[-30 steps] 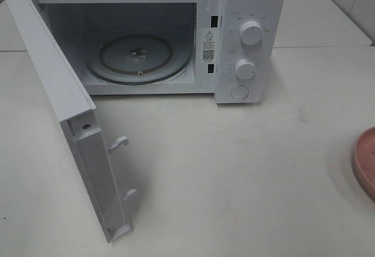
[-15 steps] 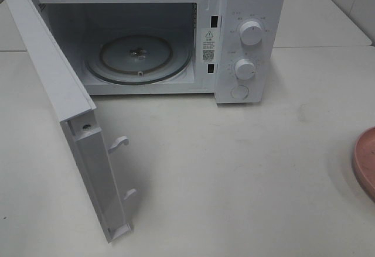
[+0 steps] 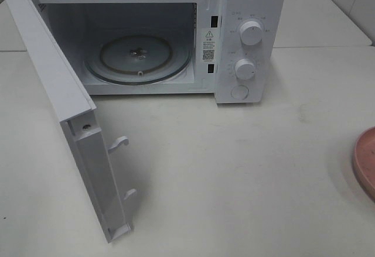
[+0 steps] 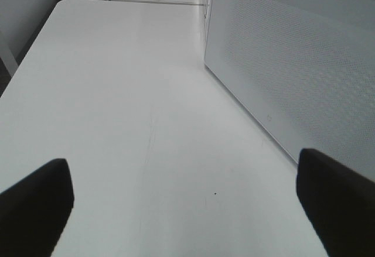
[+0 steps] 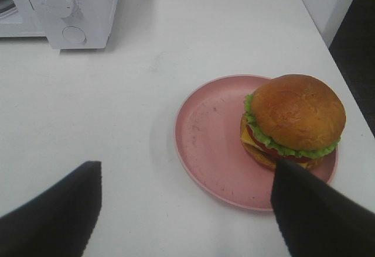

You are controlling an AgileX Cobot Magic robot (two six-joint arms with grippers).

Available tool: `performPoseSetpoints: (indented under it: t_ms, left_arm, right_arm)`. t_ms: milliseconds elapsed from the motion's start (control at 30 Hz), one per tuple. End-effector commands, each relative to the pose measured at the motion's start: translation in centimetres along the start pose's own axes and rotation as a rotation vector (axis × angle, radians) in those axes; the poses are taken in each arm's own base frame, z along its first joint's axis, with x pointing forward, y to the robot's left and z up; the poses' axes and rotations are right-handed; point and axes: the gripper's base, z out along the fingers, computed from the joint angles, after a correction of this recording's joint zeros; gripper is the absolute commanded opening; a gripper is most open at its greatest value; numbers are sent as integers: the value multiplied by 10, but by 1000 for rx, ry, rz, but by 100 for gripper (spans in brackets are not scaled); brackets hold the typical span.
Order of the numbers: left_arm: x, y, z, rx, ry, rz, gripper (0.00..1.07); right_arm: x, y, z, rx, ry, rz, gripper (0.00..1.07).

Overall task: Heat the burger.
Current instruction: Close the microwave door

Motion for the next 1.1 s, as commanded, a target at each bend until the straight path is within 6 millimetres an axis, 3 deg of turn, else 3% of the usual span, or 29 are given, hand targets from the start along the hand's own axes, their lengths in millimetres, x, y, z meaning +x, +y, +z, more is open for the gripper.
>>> performPoseSetpoints:
  t_ms: [33, 1100]
  left_arm:
    - [2, 0, -2, 1, -22, -5, 98]
    - [2, 0, -2, 2, -22, -6, 98]
  right_arm:
    - [2, 0, -4, -2, -38, -8, 76]
    - [2, 0, -4, -2, -38, -8, 76]
